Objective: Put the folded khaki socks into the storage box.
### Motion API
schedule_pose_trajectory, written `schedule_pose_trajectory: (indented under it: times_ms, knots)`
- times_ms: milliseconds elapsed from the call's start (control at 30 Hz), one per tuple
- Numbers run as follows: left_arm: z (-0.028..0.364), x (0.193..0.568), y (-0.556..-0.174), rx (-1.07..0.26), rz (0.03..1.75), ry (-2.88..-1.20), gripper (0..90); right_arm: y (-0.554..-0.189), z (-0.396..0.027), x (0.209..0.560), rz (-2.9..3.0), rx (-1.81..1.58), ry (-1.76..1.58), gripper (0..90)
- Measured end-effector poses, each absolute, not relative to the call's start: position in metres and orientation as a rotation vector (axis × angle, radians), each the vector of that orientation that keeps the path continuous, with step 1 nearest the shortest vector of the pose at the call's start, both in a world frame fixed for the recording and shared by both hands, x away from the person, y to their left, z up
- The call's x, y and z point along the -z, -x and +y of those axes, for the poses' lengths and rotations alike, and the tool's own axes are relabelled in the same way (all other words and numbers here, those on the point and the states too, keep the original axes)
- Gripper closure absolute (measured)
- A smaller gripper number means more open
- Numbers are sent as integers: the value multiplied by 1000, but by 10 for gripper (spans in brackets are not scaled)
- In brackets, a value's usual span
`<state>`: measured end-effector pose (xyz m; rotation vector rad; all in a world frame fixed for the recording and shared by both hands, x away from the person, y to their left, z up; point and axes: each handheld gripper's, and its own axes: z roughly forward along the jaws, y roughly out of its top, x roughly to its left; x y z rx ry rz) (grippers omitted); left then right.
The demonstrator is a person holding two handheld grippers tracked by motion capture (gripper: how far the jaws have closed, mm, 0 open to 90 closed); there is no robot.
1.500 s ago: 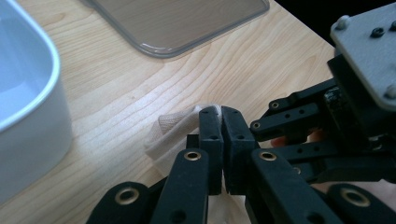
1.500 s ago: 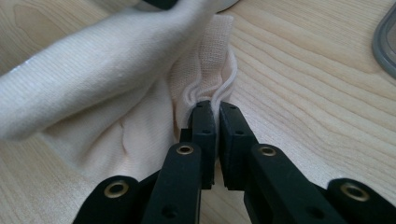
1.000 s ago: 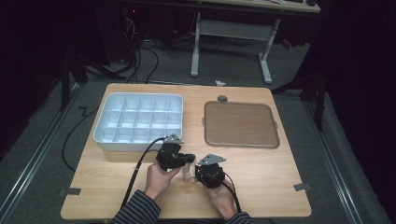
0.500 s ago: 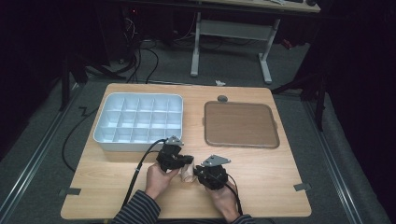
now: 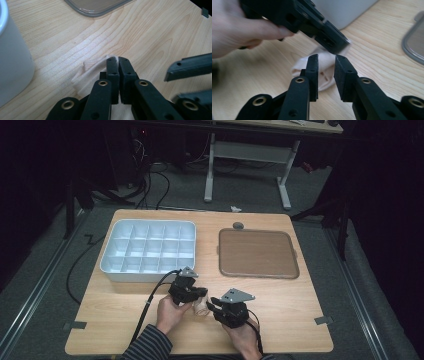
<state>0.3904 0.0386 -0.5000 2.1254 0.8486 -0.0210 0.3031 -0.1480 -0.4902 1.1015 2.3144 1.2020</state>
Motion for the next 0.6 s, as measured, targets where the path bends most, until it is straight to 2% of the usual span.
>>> schedule_pose_trajectory:
  times_ms: [333, 400, 500, 600]
  knots:
    - [39, 501, -390, 14, 846, -2124, 881, -308, -136, 497, 2387, -1166, -1076, 693]
    - [39, 501, -390, 15, 845, -2121, 881, -310, -135, 502, 2400, -1139, -1082, 723]
    - [38, 501, -390, 17, 842, -2120, 881, -309, -133, 508, 2421, -1102, -1066, 823]
    - [38, 502, -391, 20, 840, -2118, 881, -309, -133, 512, 2428, -1087, -1058, 846]
